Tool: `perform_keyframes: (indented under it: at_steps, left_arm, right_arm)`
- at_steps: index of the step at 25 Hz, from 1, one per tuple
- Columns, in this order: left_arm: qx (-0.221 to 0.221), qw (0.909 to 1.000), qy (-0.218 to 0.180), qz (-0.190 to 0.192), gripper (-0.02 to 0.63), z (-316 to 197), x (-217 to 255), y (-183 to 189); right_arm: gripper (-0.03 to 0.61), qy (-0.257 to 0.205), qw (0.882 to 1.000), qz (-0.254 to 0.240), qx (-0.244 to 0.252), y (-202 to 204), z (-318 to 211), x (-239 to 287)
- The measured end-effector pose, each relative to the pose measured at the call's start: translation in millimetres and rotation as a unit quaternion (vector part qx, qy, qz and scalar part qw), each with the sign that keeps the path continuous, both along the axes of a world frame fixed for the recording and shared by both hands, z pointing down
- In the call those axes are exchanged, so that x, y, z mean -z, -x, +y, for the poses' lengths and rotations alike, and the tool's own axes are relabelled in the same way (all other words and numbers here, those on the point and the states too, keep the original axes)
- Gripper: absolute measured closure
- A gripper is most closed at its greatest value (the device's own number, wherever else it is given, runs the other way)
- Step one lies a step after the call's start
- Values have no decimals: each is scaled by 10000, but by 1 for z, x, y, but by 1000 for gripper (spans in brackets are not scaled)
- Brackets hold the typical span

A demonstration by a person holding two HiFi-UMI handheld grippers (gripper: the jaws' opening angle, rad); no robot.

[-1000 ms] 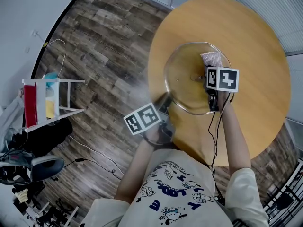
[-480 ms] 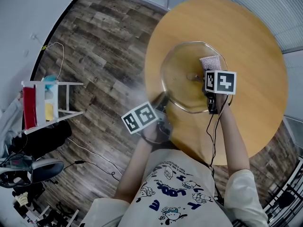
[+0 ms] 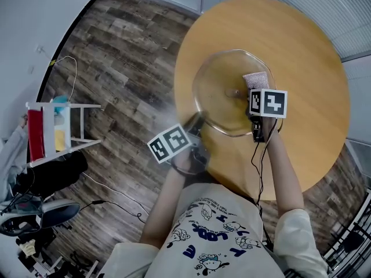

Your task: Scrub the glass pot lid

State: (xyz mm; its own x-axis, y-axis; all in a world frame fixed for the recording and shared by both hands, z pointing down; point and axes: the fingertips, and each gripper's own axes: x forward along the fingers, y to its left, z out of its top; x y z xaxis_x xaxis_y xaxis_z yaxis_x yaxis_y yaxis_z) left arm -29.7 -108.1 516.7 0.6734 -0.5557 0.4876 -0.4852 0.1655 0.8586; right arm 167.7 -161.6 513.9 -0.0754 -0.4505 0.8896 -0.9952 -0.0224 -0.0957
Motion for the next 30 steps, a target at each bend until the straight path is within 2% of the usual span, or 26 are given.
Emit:
perform_keyframes:
  at_steps: [30]
  left_arm:
    - [82, 10000, -6, -17, 546, 11, 0, -2]
  right_arm:
    - [523, 160, 9994, -320, -16, 20, 50, 3]
